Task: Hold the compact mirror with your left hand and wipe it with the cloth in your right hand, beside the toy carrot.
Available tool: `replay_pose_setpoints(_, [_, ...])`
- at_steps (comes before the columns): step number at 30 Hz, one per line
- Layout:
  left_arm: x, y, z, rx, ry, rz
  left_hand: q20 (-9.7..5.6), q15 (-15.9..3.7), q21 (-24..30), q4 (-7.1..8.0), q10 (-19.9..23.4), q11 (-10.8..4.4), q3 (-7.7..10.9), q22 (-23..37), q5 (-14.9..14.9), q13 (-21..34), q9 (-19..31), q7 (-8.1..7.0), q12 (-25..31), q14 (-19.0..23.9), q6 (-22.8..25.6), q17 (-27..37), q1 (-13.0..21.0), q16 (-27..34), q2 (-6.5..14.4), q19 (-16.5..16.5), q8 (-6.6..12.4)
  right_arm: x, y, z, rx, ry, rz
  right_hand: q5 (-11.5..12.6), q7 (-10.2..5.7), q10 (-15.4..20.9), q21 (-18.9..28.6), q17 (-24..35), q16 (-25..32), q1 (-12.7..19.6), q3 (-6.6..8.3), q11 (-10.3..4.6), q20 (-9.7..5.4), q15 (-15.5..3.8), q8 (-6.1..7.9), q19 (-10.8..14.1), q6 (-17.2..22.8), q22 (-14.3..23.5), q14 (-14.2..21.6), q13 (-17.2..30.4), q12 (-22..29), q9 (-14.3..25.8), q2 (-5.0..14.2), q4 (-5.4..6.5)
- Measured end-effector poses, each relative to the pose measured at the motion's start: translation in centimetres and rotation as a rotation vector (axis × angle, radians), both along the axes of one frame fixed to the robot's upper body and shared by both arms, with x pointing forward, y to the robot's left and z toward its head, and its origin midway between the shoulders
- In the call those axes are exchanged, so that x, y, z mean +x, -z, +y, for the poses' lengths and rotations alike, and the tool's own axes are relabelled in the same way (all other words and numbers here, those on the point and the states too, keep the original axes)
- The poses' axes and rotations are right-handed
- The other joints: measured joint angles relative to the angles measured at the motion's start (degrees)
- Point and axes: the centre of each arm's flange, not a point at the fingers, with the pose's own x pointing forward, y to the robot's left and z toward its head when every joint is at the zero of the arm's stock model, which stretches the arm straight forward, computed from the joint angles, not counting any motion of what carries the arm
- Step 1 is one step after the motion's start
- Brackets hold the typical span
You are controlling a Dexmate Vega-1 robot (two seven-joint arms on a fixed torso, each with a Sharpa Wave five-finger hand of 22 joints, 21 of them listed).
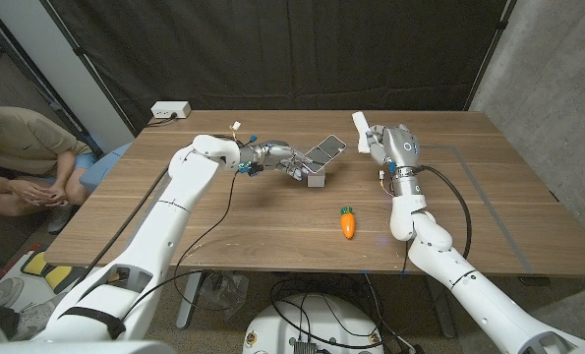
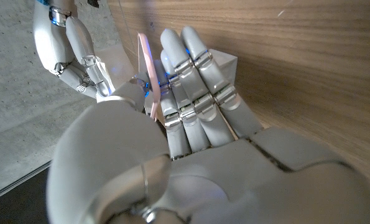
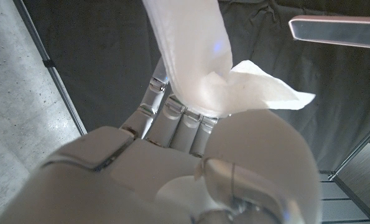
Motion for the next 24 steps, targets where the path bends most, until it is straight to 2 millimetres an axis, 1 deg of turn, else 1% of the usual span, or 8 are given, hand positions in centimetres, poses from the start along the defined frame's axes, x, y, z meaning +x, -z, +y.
replay_pose_setpoints(9, [0.0, -0.5, -0.5, 0.008, 0.078, -0.018, 0.00, -0.04, 0.4, 0.00, 0.0, 0.00, 0.00, 0.0, 0.0, 0.3, 0.0, 0.01, 0.0, 0.0, 0.0, 0.0, 0.0, 0.0, 0.0, 0.0, 0.01, -0.4, 0.2, 0.8, -0.019, -0.010, -0.018, 0.0, 0.21, 0.2, 0.7, 0.4, -0.1, 0.4, 0.00, 0.22, 0.00, 0.01, -0.14, 0.0, 0.2, -0.5, 0.0, 0.6, 0.0, 0.0, -0.45, 0.00])
replay_pose_setpoints(14, [-0.1, -0.8, -0.8, 0.009, 0.111, -0.025, -0.21, -0.13, 0.6, 0.00, 0.0, 0.01, 0.00, 0.0, 0.2, 0.3, 0.0, 0.01, 0.0, -0.1, 0.0, 0.3, 0.0, -0.4, 0.0, -0.2, 0.01, -0.5, 0.3, 1.1, -0.035, -0.015, -0.022, 0.0, 0.51, 0.2, 1.3, 0.8, -0.5, 1.0, -0.16, 0.21, -0.33, -0.13, 0.04, -0.3, 0.5, -0.8, -0.2, 1.2, 0.0, -0.2, -0.98, -0.16])
replay_pose_setpoints(16, [-0.1, -0.9, -0.8, 0.009, 0.118, -0.025, -0.31, -0.13, 0.7, 0.00, 0.0, 0.01, 0.00, 0.0, 0.2, 0.3, 0.0, 0.01, 0.0, -0.1, 0.0, 0.3, 0.0, -0.4, 0.0, -0.3, 0.01, -0.6, 0.4, 1.2, -0.040, -0.017, -0.022, 0.0, 0.72, 0.2, 1.4, 0.8, -0.5, 1.0, -0.16, 0.21, -0.18, -0.05, 0.06, -0.5, 0.7, -1.0, -0.5, 1.3, 0.0, -0.2, -0.98, -0.17])
replay_pose_setpoints(18, [-0.1, -1.1, -0.8, 0.010, 0.132, -0.023, -0.31, -0.13, 0.7, 0.00, 0.0, 0.01, 0.00, 0.0, 0.3, 0.3, 0.0, 0.01, 0.0, -0.1, 0.0, 0.3, 0.0, -0.4, 0.0, -0.3, 0.01, -0.6, 0.4, 1.4, -0.049, -0.020, -0.023, 0.1, 0.82, 0.2, 1.5, 1.1, -0.5, 1.0, -0.43, 0.21, -0.01, -0.05, 0.06, -0.7, 0.8, -1.1, -0.5, 1.5, 0.2, -0.2, -0.98, -0.43])
replay_pose_setpoints(24, [0.0, -1.3, -0.9, 0.009, 0.147, -0.011, -0.30, -0.12, 0.9, 0.00, 0.0, 0.01, 0.00, 0.0, 0.3, 0.5, 0.0, 0.01, 0.0, -0.1, 0.0, 0.5, 0.0, -0.4, 0.0, -0.3, 0.01, -0.8, 0.6, 1.8, -0.066, -0.023, -0.023, 0.3, 0.81, 0.2, 1.6, 1.4, -0.7, 1.0, -0.47, 0.18, -0.22, -0.05, 0.06, -0.9, 0.8, -1.3, -0.5, 1.7, 0.2, -0.3, -0.98, -0.47])
